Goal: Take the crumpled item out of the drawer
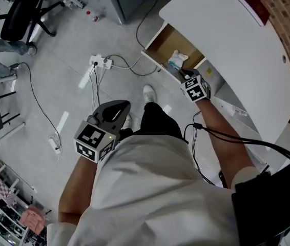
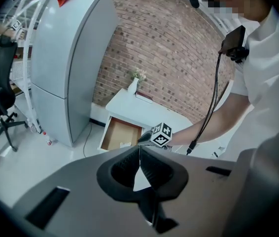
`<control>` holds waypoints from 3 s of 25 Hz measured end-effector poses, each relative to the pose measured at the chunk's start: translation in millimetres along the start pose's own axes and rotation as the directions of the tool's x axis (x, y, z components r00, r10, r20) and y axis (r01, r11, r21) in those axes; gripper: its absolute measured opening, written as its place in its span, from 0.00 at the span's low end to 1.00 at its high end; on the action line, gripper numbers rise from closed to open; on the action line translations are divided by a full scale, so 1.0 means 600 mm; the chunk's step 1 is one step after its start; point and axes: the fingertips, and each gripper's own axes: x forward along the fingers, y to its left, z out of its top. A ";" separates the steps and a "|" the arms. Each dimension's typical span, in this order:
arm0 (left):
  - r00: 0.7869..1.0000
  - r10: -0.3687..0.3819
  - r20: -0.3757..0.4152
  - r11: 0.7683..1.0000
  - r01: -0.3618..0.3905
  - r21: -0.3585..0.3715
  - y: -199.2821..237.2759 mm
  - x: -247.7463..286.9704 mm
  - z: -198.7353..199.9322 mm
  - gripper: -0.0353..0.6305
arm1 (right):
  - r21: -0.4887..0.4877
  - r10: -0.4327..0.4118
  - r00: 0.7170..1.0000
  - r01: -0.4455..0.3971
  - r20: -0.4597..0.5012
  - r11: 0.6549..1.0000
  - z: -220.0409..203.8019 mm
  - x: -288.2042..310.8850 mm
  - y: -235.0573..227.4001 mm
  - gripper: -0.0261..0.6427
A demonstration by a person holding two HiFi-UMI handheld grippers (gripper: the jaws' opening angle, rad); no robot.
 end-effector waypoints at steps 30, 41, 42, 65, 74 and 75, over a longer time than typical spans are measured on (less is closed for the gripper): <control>0.997 0.069 -0.034 0.983 -0.074 -0.170 0.125 0.143 -0.045 0.09 | -0.189 -0.125 0.930 0.062 -0.346 0.980 -0.109 0.383 -0.169 0.20; 0.996 0.082 -0.039 0.980 -0.088 -0.181 0.149 0.141 -0.055 0.09 | -0.192 -0.142 0.931 0.080 -0.337 0.978 -0.102 0.396 -0.165 0.09; 0.996 0.080 -0.037 0.980 -0.085 -0.179 0.145 0.137 -0.051 0.09 | -0.189 -0.144 0.932 0.083 -0.334 0.978 -0.098 0.389 -0.165 0.09; 0.999 0.031 0.036 0.997 -0.029 -0.068 0.051 0.012 -0.004 0.09 | -0.073 -0.146 0.963 0.132 -0.227 0.988 -0.012 0.183 -0.114 0.09; 0.995 0.035 0.096 0.998 -0.030 -0.049 0.016 -0.087 -0.018 0.09 | -0.040 -0.122 0.974 0.117 -0.192 0.992 0.023 0.082 -0.045 0.09; 0.994 0.034 0.102 0.999 -0.030 -0.045 0.011 -0.098 -0.020 0.09 | -0.038 -0.120 0.975 0.115 -0.189 0.993 0.025 0.070 -0.036 0.09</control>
